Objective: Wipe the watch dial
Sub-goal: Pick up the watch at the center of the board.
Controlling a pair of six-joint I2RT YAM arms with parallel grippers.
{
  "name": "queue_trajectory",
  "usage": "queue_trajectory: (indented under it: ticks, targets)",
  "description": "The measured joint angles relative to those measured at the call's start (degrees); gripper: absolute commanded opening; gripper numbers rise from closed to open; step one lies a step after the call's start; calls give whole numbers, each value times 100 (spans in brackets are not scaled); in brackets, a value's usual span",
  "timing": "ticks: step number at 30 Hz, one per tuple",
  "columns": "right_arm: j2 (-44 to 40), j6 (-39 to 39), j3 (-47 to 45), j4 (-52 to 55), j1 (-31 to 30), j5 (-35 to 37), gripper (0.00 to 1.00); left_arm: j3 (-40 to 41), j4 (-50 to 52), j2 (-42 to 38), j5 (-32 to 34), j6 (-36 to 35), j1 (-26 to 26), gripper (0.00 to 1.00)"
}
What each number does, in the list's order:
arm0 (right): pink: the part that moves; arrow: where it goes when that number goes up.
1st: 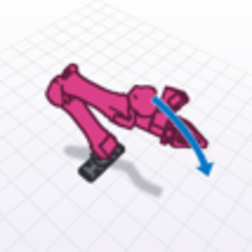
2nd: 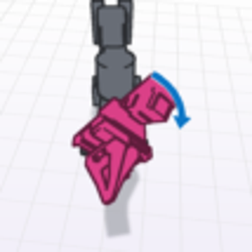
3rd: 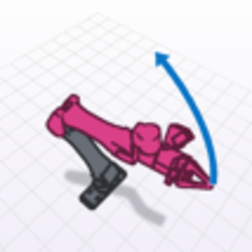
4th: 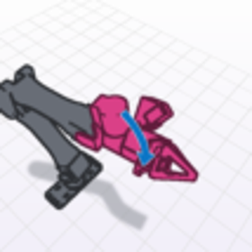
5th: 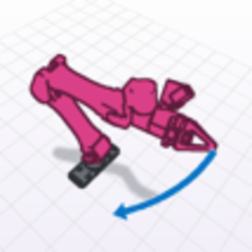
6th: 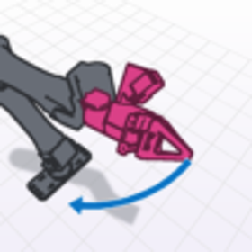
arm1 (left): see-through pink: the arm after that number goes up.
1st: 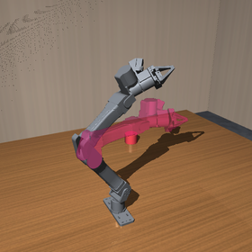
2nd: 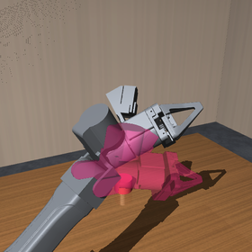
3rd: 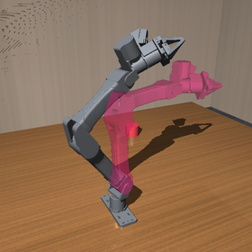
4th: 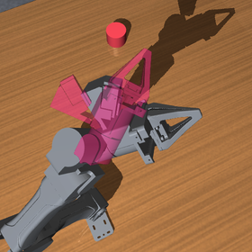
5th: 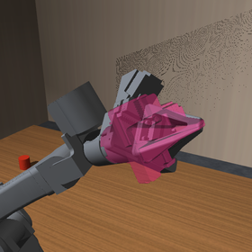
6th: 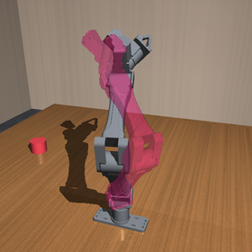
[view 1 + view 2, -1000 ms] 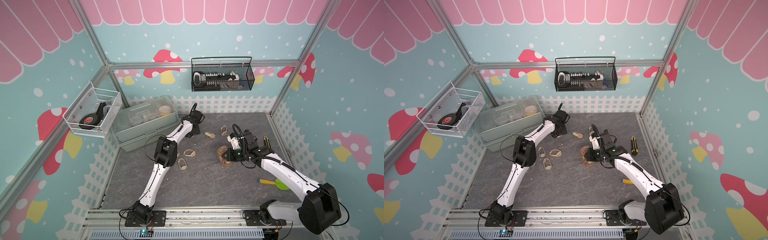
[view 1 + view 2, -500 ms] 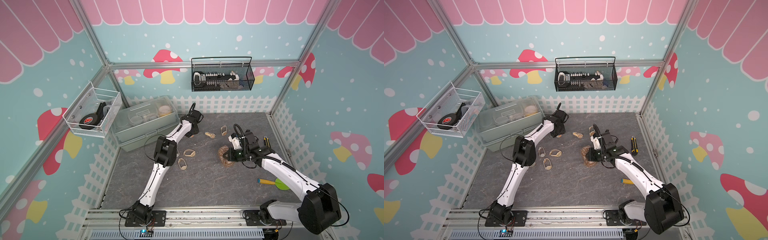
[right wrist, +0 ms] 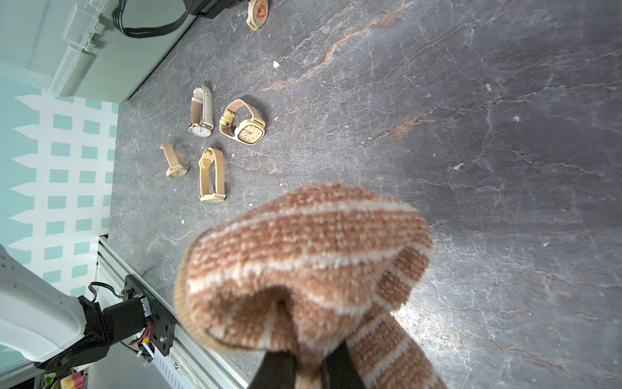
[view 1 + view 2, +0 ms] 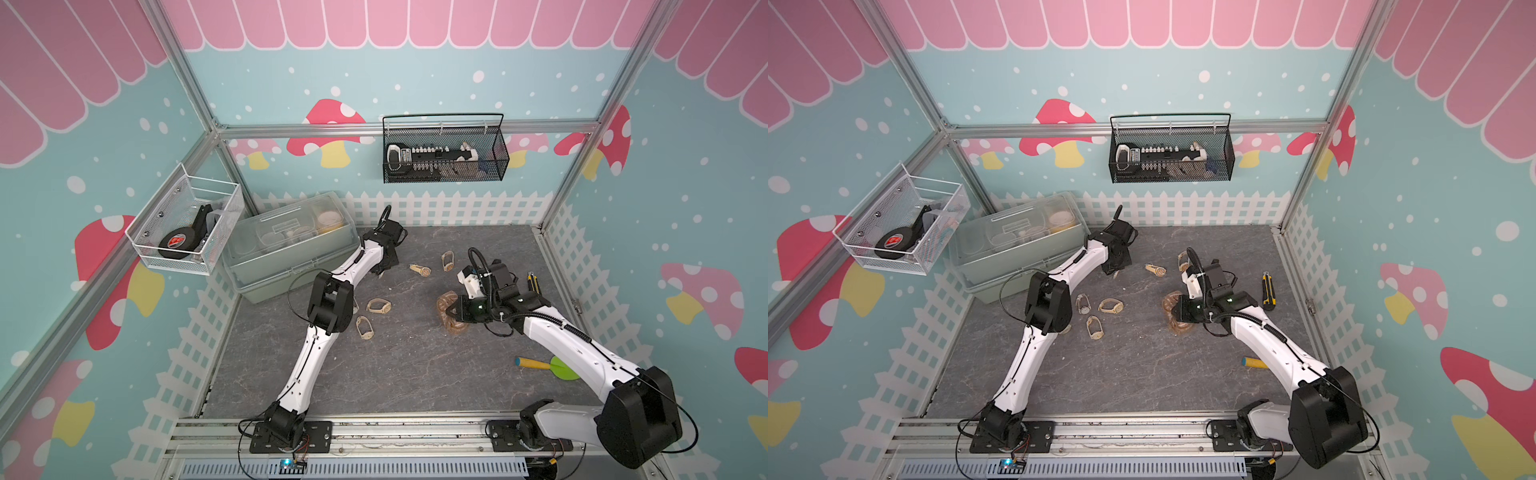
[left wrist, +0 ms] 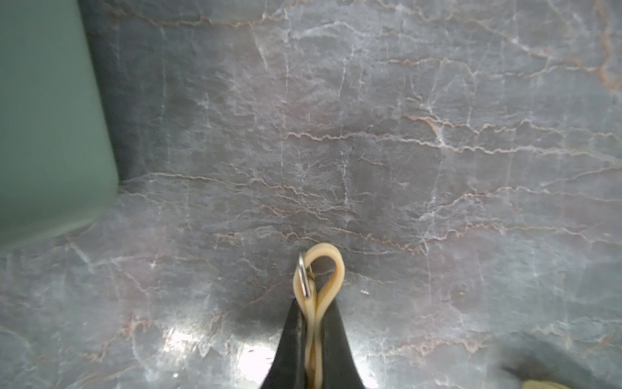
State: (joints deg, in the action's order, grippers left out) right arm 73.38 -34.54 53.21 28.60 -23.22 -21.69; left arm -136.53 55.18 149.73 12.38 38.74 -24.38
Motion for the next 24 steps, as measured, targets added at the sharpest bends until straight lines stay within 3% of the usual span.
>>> queue_trajectory:
  ticks: [13,24]
  targets:
    - [0,-4,0,-13,0,-17,0,1086,-431,-616,-367,76,33,0]
    - [15,227,35,-4,-2,72,0,2520,-765,-1847,-1161,310,-44,0]
